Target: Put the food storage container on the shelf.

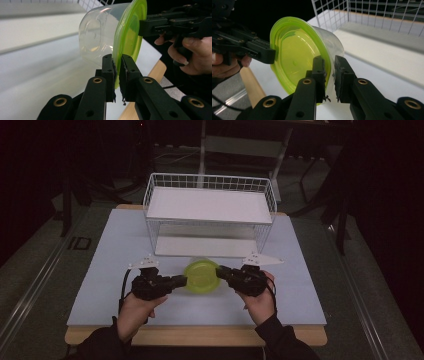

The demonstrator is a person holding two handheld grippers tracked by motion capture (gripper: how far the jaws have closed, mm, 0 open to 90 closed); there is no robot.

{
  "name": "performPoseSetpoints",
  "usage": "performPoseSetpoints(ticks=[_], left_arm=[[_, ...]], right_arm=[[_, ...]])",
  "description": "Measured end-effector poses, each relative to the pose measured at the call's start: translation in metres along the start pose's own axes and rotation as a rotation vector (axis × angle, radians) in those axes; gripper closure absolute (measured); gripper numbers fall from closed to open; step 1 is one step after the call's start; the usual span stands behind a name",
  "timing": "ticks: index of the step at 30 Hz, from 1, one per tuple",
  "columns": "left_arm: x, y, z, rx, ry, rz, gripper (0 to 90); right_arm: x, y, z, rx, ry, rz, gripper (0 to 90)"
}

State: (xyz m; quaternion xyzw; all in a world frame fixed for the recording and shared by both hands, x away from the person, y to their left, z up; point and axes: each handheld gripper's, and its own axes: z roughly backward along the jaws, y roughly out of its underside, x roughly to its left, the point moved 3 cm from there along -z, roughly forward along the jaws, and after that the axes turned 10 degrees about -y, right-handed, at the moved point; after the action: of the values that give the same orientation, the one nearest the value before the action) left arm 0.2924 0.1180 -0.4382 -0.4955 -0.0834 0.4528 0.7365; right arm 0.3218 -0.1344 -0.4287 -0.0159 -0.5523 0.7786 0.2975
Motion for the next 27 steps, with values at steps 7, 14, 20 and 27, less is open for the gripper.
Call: performPoseSetpoints(ticks=[7, 14, 20, 27], left_arm=[[0.002, -0.023, 0.002, -0.006, 0.0, -0.007, 83.5], [0.001, -0.044, 0.005, -0.024, 0.005, -0.013, 83.6], [0.003, -0.064, 0.01, -0.046, 0.009, -0.011, 83.7], [0.005, -0.088, 0.015, -0.064, 0.009, -0.006, 83.6]], right_arm=[[-0.005, -0.019, 0.0, -0.01, 0.015, -0.027, 79.2], [-0.007, -0.042, 0.003, -0.015, 0.044, -0.027, 79.0], [-0.008, -0.064, 0.006, -0.019, 0.062, -0.022, 79.0], [-0.01, -0.088, 0.007, -0.032, 0.057, -0.02, 78.9]])
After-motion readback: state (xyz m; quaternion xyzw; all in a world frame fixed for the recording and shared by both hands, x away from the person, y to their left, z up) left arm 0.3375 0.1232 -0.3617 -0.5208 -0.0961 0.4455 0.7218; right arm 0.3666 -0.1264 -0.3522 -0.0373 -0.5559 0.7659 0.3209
